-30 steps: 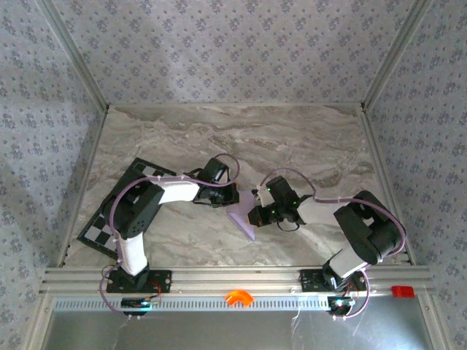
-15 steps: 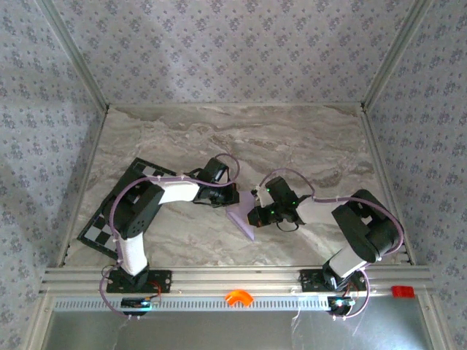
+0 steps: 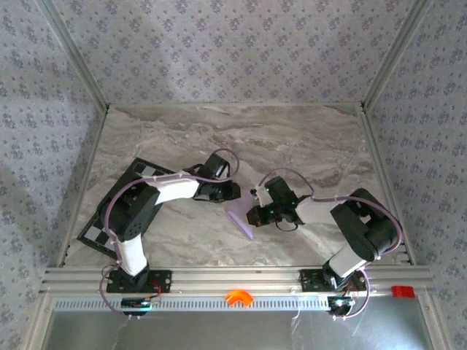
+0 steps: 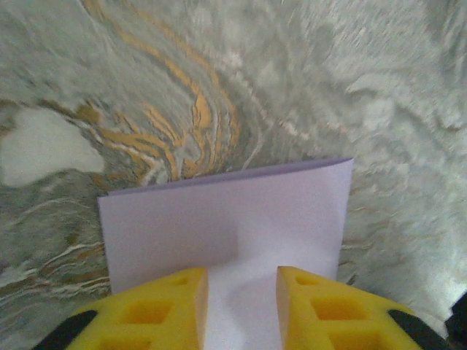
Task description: Fold a paper plane with a square sheet of paper (pick it up from the middle)
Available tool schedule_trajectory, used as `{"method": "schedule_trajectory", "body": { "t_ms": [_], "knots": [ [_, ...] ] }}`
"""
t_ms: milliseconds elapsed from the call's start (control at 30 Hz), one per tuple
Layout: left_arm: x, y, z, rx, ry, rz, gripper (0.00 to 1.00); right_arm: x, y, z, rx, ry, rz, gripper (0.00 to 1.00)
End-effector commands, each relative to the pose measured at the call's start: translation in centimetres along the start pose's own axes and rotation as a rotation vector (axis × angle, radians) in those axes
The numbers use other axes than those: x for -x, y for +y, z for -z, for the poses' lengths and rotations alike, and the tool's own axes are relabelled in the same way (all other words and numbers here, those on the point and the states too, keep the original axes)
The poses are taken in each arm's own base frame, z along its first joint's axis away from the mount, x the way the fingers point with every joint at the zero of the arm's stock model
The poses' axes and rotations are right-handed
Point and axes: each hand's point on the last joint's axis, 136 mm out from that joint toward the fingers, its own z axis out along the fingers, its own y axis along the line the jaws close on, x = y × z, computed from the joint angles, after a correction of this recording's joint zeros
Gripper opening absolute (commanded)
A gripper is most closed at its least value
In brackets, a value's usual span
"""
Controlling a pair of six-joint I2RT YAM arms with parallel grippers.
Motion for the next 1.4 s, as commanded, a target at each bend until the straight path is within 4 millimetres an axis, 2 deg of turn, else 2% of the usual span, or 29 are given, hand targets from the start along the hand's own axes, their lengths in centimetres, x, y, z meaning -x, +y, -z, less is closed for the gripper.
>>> {"method": "schedule_trajectory", "body": {
  "t_ms": [0,133,233,367,467,800,1100,1367],
  "knots": [
    [1.5,-1.7,3.0,-0.023,-0.088,-0.011,0.33,-1.4,-1.6,-0.4,-0.068,0.05,-0.026,0.0],
    [-0.1,-1.6,4.0,-0.065,-0.099,0.034,0.28,-1.4,-1.6,-0.4,-0.066,0.049,-0.025,0.0],
    [-2.0,-1.8,4.3,-0.122,-0.09,0.072,0.19,-1.5,-1.7,-0.4,-0.068,0.053,-0.025,0.0],
    [-4.4,-2.6,3.9,-0.18,-0.058,0.093,0.11,-1.5,-1.7,-0.4,-0.068,0.055,-0.027,0.0],
    [-5.3,-3.4,3.5,-0.221,-0.059,0.113,0.07,-1.5,-1.8,-0.4,-0.07,0.055,-0.028,0.0],
    [-6.1,-2.2,2.6,-0.23,-0.066,0.196,0.05,-1.7,-1.9,-0.6,-0.071,0.061,-0.032,0.0],
    [-6.8,-2.1,1.4,-0.228,-0.031,0.19,0.05,-1.8,-2.0,-0.6,-0.074,0.065,-0.033,0.0],
    [-8.2,1.2,0.5,-0.12,-0.023,0.208,0.04,-1.9,-2.1,-0.7,-0.076,0.071,-0.035,0.0]
  ]
}}
